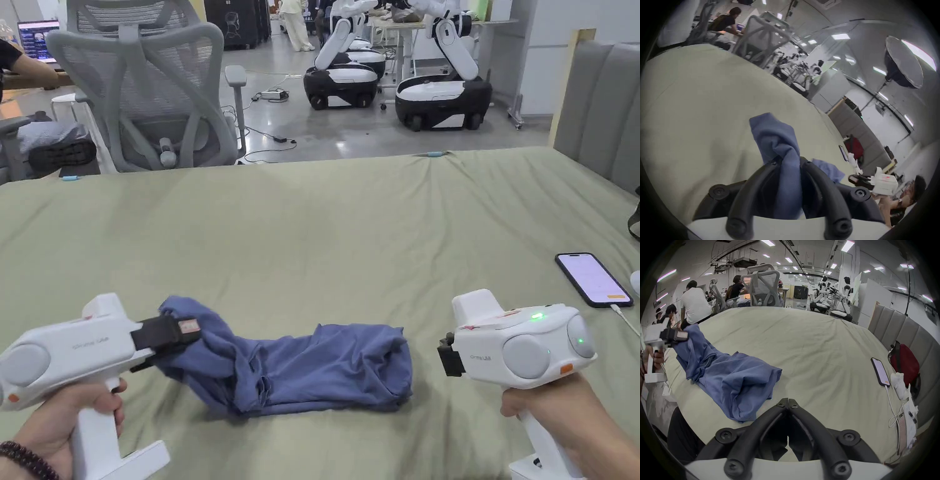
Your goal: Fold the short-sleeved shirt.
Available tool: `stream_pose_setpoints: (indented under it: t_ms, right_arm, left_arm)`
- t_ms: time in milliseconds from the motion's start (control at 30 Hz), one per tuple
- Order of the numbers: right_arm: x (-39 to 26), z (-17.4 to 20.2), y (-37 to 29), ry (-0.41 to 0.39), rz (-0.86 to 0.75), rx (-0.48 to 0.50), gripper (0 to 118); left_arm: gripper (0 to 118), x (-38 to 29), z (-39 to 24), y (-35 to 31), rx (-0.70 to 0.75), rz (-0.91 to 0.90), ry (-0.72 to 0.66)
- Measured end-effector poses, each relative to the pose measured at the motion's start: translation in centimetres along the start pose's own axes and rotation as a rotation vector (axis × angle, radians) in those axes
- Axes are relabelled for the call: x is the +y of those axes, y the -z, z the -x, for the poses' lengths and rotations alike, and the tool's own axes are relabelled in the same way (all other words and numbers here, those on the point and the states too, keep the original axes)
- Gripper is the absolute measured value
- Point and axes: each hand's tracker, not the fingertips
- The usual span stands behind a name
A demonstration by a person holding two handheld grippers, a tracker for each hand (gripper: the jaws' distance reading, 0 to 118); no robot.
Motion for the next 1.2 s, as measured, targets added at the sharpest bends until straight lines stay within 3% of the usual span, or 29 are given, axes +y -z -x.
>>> stream_pose_setpoints:
  t_ms: [300,567,633,667,700,733,800,833,867,967,1033,1067,1100,1133,1200]
  right_arm:
    - [-1.1,-1.4,-0.4,0.054,-0.010,-0.015,0]
    - [-3.1,-4.2,-1.9,0.114,-0.019,-0.028,0]
    - [-3.5,-4.9,-2.1,0.122,-0.017,-0.038,0]
    - [-3.7,-5.3,-2.2,0.125,-0.015,-0.041,0]
    - [-3.8,-5.6,-2.1,0.128,-0.012,-0.041,0]
    - [-3.9,-5.8,-2.1,0.133,-0.010,-0.043,0]
    - [-4.1,-5.9,-1.9,0.142,-0.010,-0.049,0]
    - [-4.2,-5.8,-2.0,0.147,-0.011,-0.046,0]
    - [-4.2,-5.8,-1.9,0.153,-0.013,-0.040,0]
    - [-4.3,-5.5,-1.6,0.159,-0.012,-0.019,0]
    - [-4.2,-5.2,-1.5,0.155,-0.011,-0.015,0]
    - [-4.2,-5.1,-1.5,0.154,-0.012,-0.014,0]
    - [-4.2,-5.0,-1.4,0.156,-0.013,-0.009,0]
    - [-4.1,-4.9,-1.4,0.158,-0.014,-0.005,0]
    - [-4.1,-4.7,-1.3,0.157,-0.013,-0.001,0]
  left_arm:
    - [18,-3.5,-10.2,7.6,-0.083,0.170,0.115]
    - [20,-9.0,-12.1,17.4,0.039,0.345,0.213]
    - [32,-9.3,-12.0,17.3,0.023,0.325,0.209]
    - [45,-8.9,-12.0,17.0,0.020,0.319,0.200]
    - [73,-8.5,-11.9,16.7,-0.005,0.313,0.161]
    - [86,-8.0,-11.8,16.5,-0.049,0.309,0.120]
    - [103,-7.0,-12.4,15.2,-0.098,0.292,0.098]
    - [118,-6.5,-12.7,14.4,-0.100,0.271,0.119]
    - [118,-5.9,-12.8,13.2,-0.113,0.209,0.138]
    - [115,-3.9,-12.4,10.7,-0.131,0.152,0.164]
    - [102,-2.9,-10.9,9.6,-0.120,0.131,0.127]
    - [80,-2.7,-10.5,9.1,-0.124,0.128,0.108]
    - [35,-2.5,-9.7,8.9,-0.128,0.129,0.100]
    - [3,-2.6,-9.1,9.0,-0.115,0.130,0.093]
    - [1,-3.2,-8.6,9.2,-0.025,0.130,0.092]
